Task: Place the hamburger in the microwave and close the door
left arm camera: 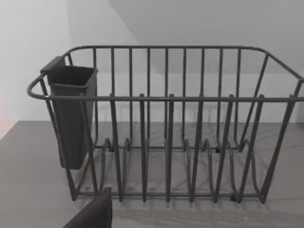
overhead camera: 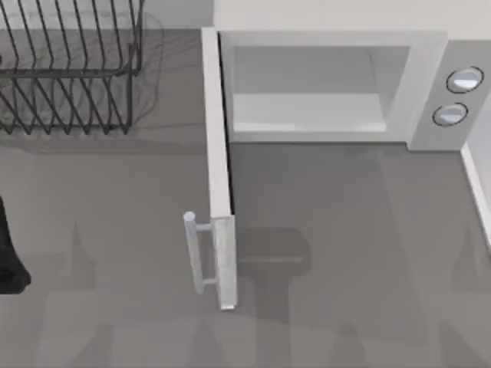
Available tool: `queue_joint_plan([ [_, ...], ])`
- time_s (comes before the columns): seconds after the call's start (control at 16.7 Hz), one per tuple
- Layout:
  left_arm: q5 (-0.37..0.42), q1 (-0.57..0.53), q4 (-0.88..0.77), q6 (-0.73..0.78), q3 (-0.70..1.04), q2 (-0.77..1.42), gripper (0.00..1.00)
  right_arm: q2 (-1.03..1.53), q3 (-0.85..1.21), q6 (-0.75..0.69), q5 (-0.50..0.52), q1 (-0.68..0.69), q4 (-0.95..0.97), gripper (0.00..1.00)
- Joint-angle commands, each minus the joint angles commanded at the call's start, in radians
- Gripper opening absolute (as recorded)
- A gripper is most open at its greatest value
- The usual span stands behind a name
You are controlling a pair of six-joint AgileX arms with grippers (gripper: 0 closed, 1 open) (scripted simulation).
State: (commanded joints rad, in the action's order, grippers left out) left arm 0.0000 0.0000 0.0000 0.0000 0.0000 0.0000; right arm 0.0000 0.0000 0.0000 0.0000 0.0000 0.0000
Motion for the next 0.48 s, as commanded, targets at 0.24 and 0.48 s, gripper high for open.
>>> queue_joint_plan([
  [0.24, 0.0, 0.0, 0.0, 0.0, 0.0, 0.0, 1.0, 0.034, 0.027, -0.035, -0.002, -0.006, -0.033, 1.0],
  [0.48, 0.0, 0.0, 0.0, 0.0, 0.0, 0.0, 1.0, 0.227, 0.154, -0.226, -0.005, -0.044, -0.197, 1.0],
])
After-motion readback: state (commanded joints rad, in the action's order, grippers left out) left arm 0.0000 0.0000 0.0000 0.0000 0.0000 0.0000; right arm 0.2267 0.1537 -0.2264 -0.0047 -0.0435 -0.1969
